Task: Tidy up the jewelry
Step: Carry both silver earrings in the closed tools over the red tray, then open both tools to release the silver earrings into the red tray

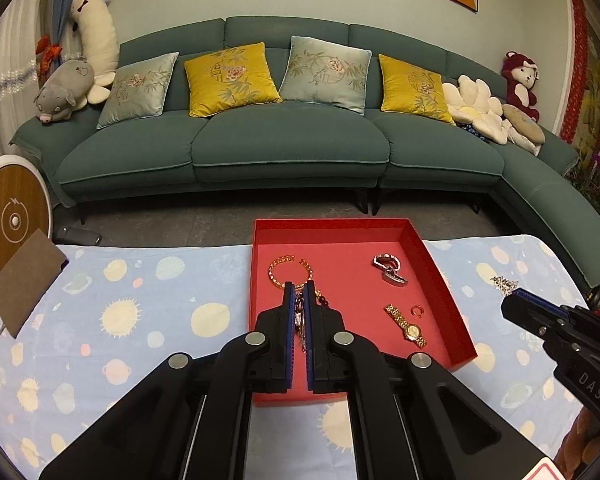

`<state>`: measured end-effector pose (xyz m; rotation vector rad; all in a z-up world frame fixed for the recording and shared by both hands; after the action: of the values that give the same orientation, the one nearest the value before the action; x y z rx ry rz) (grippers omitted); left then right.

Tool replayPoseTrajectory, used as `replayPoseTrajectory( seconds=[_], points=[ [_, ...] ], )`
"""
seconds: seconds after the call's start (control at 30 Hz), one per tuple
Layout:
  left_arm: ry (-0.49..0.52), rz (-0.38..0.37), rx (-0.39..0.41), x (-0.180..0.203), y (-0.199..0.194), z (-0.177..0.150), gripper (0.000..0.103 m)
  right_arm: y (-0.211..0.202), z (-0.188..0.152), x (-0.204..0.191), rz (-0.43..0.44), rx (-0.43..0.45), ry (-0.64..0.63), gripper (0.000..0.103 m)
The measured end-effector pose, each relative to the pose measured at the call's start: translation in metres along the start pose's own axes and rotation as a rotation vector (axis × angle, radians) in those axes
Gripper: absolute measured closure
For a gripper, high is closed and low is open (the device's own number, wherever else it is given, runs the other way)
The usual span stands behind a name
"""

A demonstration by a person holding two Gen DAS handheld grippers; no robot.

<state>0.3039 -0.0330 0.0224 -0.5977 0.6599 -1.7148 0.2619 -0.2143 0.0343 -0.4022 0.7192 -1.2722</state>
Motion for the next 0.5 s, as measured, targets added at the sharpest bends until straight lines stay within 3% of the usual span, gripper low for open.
replayPoseTrajectory(
  seconds=[0.27, 0.5],
  points=[
    [0.03, 0.013, -0.074, 0.002, 0.046, -0.009, 0.101, 0.061, -0.008, 0.005, -0.02, -0.079, 0.017, 0.095],
    [0.015, 0.011, -0.123, -0.001, 0.07, -0.02, 0.1, 0.085, -0.02, 0.009, -0.036, -0.129, 0.025, 0.093]
  ],
)
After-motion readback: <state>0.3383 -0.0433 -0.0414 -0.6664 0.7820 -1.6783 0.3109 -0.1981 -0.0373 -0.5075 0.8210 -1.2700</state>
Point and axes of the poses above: each gripper's, at about its wrist camera, not at the fingertips, and y roughly the way its jaws point, x to its right, z to its top, the point moved 9 cm from there along y, roughly the way its jaws point, and after that the axes turned 4 degrees about -x, right-handed, at the moved point
